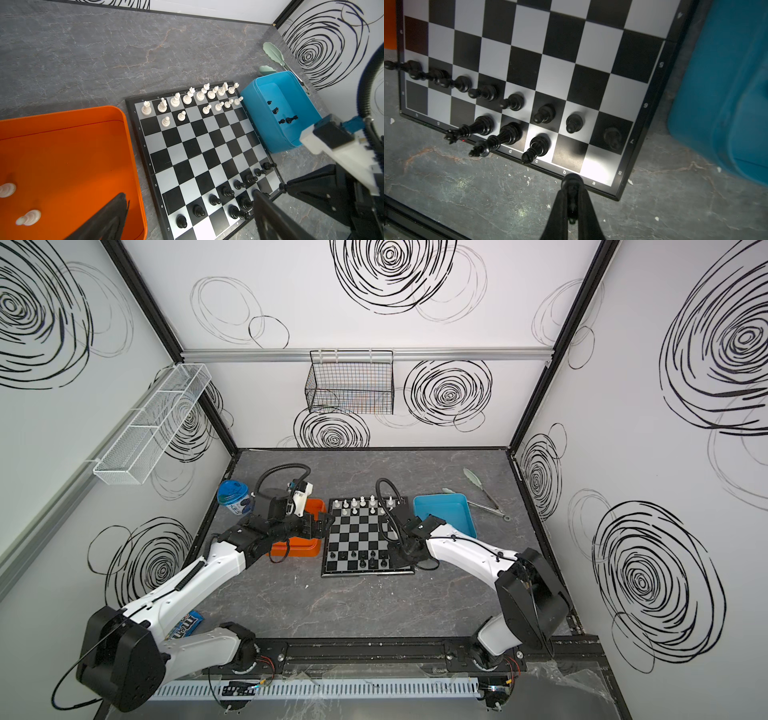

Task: Set up the chess pieces on the board
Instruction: 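Lift the black piece with the right gripper and carry it over the board, then lower the black piece onto the empty corner square of the nearest row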

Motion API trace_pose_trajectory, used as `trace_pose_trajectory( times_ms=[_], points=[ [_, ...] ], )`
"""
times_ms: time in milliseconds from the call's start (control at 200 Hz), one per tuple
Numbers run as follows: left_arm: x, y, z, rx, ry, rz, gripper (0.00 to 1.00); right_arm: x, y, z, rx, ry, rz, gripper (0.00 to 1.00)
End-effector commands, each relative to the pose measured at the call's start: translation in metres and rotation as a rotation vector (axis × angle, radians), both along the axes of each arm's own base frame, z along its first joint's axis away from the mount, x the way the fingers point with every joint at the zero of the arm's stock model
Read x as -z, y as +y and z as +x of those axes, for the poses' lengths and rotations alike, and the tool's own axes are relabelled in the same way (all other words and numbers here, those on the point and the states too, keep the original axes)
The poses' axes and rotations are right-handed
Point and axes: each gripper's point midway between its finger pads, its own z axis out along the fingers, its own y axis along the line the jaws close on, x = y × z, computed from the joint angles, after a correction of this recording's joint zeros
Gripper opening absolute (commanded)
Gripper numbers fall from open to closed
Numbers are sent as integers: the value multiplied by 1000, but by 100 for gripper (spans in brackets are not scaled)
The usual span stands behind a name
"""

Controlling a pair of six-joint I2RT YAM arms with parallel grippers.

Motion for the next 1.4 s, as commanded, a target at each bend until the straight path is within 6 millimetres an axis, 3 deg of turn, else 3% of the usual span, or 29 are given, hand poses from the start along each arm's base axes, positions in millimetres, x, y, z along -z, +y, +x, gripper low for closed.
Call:
trace_pose_trajectory(
  times_ms=[0, 685, 1396],
  points=[
    [-19, 1, 6, -7, -67, -40, 97, -4, 6, 6, 56, -39, 24, 8],
    [-19, 0, 7, -4, -57, -58, 97, 25, 7, 7, 71, -3, -56, 9],
    [-18, 3, 8, -9, -51, -64, 97, 29, 16, 8, 55, 7, -38, 14]
  ],
)
